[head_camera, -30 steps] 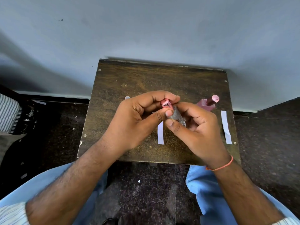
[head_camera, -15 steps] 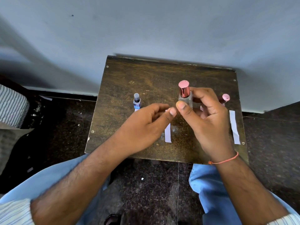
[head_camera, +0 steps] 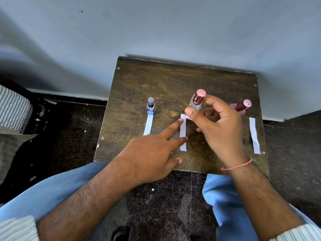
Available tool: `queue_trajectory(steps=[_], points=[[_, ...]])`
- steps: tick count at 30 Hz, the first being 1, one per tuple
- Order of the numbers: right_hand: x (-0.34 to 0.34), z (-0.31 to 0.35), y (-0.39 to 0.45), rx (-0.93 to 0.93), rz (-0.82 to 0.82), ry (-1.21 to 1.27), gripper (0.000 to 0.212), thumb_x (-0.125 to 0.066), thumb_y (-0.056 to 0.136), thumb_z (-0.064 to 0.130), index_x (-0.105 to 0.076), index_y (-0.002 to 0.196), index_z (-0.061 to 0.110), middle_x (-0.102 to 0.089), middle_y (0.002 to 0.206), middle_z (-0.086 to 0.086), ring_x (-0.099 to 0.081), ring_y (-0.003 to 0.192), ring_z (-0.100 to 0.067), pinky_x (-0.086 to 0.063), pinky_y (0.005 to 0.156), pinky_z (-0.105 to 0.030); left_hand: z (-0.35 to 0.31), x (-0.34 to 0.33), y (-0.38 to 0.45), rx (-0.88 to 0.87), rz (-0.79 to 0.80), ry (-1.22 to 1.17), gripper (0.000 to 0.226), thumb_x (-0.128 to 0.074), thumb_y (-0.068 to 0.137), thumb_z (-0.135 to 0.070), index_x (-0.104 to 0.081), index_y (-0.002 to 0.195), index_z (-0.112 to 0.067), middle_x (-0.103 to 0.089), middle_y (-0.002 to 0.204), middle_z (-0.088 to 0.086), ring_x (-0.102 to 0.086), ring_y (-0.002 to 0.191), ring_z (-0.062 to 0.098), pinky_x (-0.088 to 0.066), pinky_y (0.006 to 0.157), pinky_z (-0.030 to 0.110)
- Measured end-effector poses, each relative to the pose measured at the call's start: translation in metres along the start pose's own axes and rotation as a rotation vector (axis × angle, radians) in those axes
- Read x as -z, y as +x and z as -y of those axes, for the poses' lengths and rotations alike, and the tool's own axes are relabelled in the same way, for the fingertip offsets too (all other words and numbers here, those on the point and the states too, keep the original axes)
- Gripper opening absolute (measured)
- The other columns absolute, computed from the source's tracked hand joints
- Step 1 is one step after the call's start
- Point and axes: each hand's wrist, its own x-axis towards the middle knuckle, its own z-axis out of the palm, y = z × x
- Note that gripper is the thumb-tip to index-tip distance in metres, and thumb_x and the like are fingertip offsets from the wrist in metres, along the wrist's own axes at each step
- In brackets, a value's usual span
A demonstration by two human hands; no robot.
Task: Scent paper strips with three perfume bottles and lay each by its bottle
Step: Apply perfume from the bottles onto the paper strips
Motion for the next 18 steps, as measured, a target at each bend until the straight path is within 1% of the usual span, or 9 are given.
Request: queue_trajectory(steps=[3,5,7,9,11,14,15,18], points=[[0.0008,-0.0032,0.0011,-0.012,0.014,-0.011,0.030,-0.088,0.090,0.033,-0.080,0.118,0.028,-0.073,0.085,0.011,-0.066,0.071,-0.014,-0.064,0.070,-0.059,-0.0006,0.0010,0.0002,-0.015,0.019,0.032,0.064,-0.038,0.107,-0.064,-0.015,0.165,-0.051,0.029,0.171,-0.028,-0.056,0.139,0.018,-0.059,0.091,0.045],[0.0015,-0.0043,0.0008,-0.010,0.033,-0.017,0.030,-0.088,0.091,0.032,-0.079,0.120,0.031,-0.072,0.086,0.017,-0.066,0.073,-0.010,-0.064,0.073,-0.060,0.0001,0.0001,0.0011,-0.026,0.021,0.036,0.064,-0.040,0.107,-0.063,-0.015,0.165,-0.051,0.026,0.172,-0.028,-0.056,0.139,0.017,-0.059,0.090,0.044],[0.0018,-0.0053,0.0002,-0.012,0.057,-0.017,0.033,-0.087,0.092,0.029,-0.078,0.124,0.030,-0.071,0.089,0.023,-0.067,0.076,-0.005,-0.065,0.076,-0.060,0.0013,-0.0007,0.0020,-0.030,0.024,0.036,0.065,-0.041,0.106,-0.063,-0.015,0.165,-0.051,0.024,0.172,-0.030,-0.058,0.137,0.017,-0.060,0.091,0.045],[0.0021,-0.0051,-0.0009,-0.008,0.070,-0.026,0.037,-0.087,0.092,0.026,-0.078,0.128,0.028,-0.074,0.095,0.023,-0.069,0.080,-0.004,-0.065,0.079,-0.058,0.0024,-0.0011,0.0025,-0.032,0.028,0.036,0.065,-0.041,0.106,-0.064,-0.016,0.164,-0.051,0.023,0.172,-0.031,-0.059,0.137,0.016,-0.061,0.091,0.046],[0.0028,-0.0040,-0.0017,0.009,0.072,-0.053,0.040,-0.087,0.092,0.024,-0.077,0.131,0.026,-0.076,0.099,0.019,-0.070,0.082,-0.002,-0.066,0.083,-0.050,0.0034,-0.0015,0.0032,-0.033,0.030,0.038,0.065,-0.042,0.106,-0.064,-0.017,0.164,-0.051,0.023,0.172,-0.032,-0.059,0.137,0.015,-0.062,0.091,0.047],[0.0042,-0.0029,-0.0021,0.042,0.069,-0.093,0.042,-0.087,0.092,0.024,-0.077,0.133,0.028,-0.077,0.104,0.015,-0.069,0.084,0.001,-0.064,0.085,-0.031,0.0054,-0.0014,0.0047,-0.041,0.028,0.037,0.065,-0.044,0.105,-0.065,-0.019,0.163,-0.052,0.021,0.171,-0.034,-0.059,0.137,0.014,-0.062,0.093,0.047],[0.0047,-0.0031,-0.0021,0.050,0.071,-0.097,0.042,-0.087,0.092,0.025,-0.076,0.133,0.029,-0.077,0.105,0.014,-0.069,0.085,0.001,-0.062,0.085,-0.027,0.0060,-0.0013,0.0053,-0.044,0.026,0.036,0.065,-0.044,0.105,-0.065,-0.019,0.163,-0.052,0.020,0.171,-0.034,-0.058,0.138,0.013,-0.061,0.094,0.047],[0.0040,-0.0047,-0.0019,0.065,0.080,-0.106,0.043,-0.087,0.092,0.025,-0.076,0.134,0.029,-0.077,0.107,0.012,-0.068,0.087,0.001,-0.060,0.086,-0.023,0.0070,-0.0005,0.0058,-0.055,0.017,0.031,0.066,-0.046,0.104,-0.064,-0.019,0.163,-0.052,0.018,0.171,-0.035,-0.056,0.141,0.011,-0.061,0.096,0.045]])
